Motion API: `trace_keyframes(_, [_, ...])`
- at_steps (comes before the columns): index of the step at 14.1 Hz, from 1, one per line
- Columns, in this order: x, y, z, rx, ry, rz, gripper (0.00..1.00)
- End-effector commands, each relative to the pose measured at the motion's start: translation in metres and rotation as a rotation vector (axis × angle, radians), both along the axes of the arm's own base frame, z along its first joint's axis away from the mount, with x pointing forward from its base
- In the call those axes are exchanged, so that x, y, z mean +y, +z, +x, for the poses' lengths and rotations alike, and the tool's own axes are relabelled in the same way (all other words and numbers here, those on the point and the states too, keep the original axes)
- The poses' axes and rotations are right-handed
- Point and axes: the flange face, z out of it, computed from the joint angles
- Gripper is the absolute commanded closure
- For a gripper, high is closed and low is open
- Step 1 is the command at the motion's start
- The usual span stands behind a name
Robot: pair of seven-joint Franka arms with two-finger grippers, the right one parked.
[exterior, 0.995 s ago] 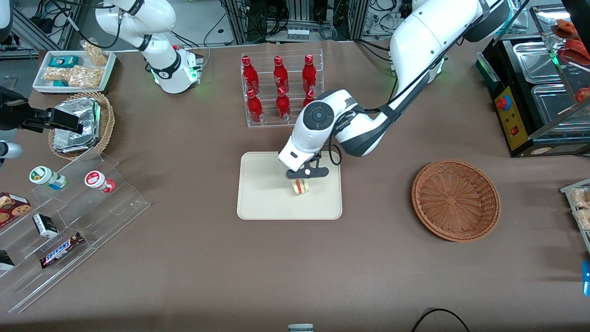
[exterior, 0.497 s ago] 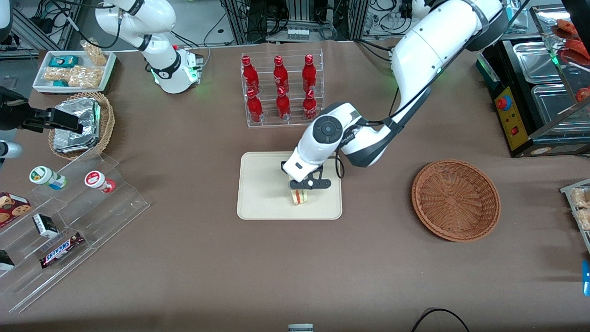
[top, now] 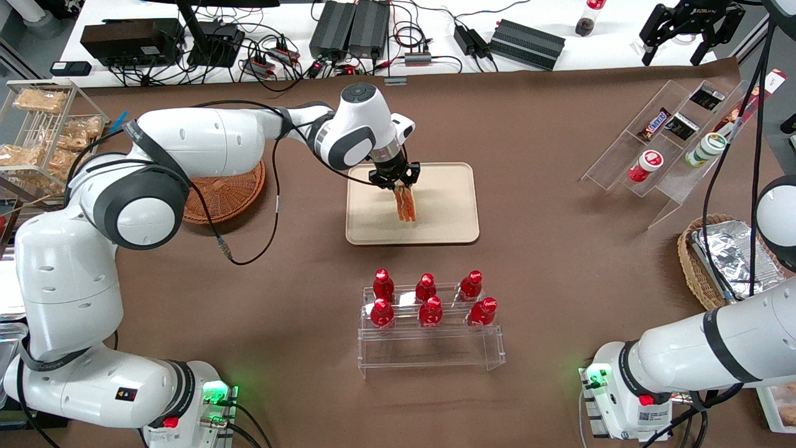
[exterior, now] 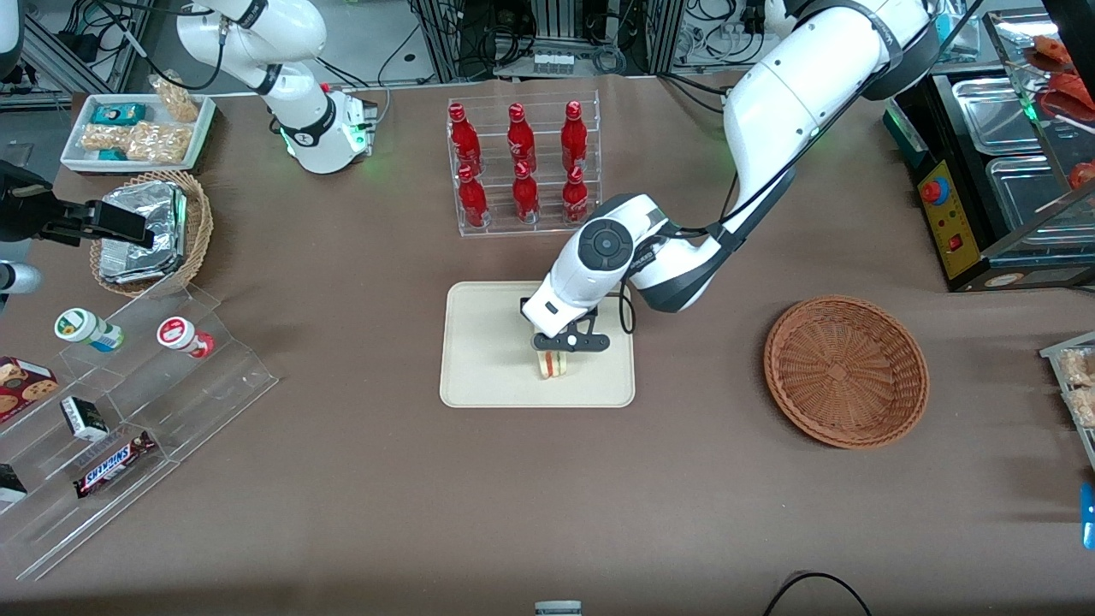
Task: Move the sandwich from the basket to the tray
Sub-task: 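Lower the sandwich onto the tray and open the left gripper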
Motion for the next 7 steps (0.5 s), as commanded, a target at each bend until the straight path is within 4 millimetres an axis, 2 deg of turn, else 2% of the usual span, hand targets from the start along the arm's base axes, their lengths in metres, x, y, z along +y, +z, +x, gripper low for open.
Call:
trace_keyframes(1, [-0.0133, 0.0006, -0.0081, -0.002, -0.007, -0.008, 0.50])
trace_keyframes(3, [-0.0140, -0.0012, -0.0091, 0.003, -0.001, -0.006, 0.41])
trace_keyframes(6, [-0.0173, -0.0033, -0.0113, 0.007, 0.017, -0.006, 0.00])
trace_keyframes(7, [-0.0202, -0.0033, -0.0144, 0.010, 0.030, -0.003, 0.00])
